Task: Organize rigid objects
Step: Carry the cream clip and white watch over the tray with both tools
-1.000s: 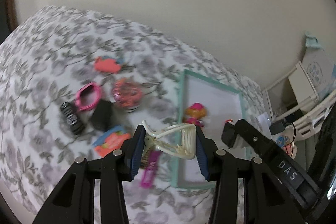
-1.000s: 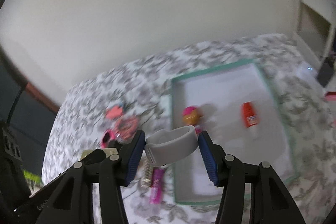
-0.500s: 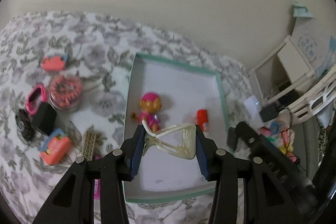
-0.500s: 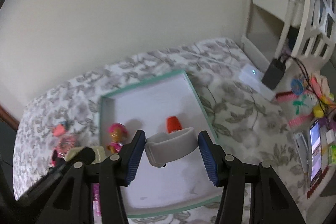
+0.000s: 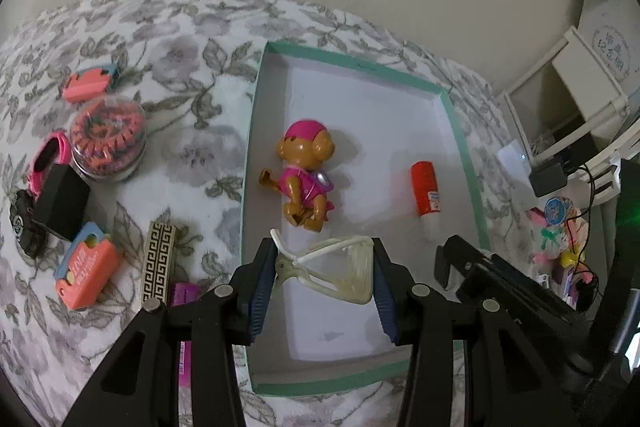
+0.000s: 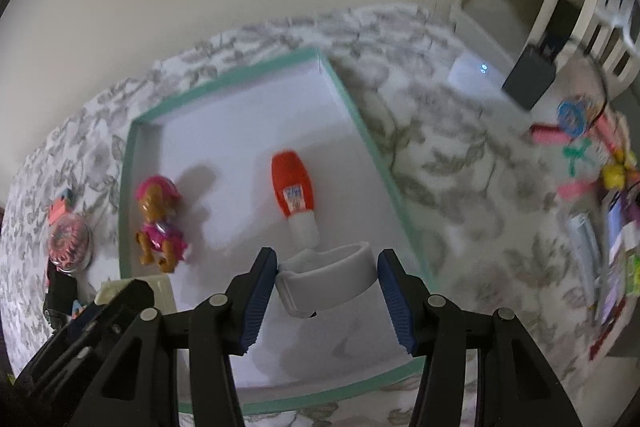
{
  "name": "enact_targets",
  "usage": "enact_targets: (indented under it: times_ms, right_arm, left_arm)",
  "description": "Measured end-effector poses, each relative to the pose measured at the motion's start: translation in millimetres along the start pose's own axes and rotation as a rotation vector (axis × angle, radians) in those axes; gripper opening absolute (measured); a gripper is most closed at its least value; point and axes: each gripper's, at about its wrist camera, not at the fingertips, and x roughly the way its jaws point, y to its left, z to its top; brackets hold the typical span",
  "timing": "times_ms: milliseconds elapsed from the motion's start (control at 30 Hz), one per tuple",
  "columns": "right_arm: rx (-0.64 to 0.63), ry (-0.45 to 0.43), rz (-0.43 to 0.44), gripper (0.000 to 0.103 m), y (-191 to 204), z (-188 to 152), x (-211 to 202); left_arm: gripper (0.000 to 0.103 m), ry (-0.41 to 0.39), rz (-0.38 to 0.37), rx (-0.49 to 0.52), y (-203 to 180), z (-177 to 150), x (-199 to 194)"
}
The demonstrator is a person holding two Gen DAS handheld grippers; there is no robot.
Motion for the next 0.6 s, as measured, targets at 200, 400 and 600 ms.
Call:
enact_targets:
  times_ms: [200,400,600]
  right_arm:
    - [0.021,0.006,-0.033,0.055,-7.4,-4.7,6.1]
    - [0.017,-0.014,-0.044,0.055,-5.5,-1.2,2.1]
    - [0.011,-0.003,-0.049,0.055,-4.2,-3.1,3.1]
  left_arm:
    - [0.047,0.038,0.015,0.039,-10.7,-6.0,11.8]
    - [0.047,0.052,0.019,0.039,-9.5,-5.5,17.1]
    - [0.047,0.078,0.022,0.034,-6.8,-8.2,21.8]
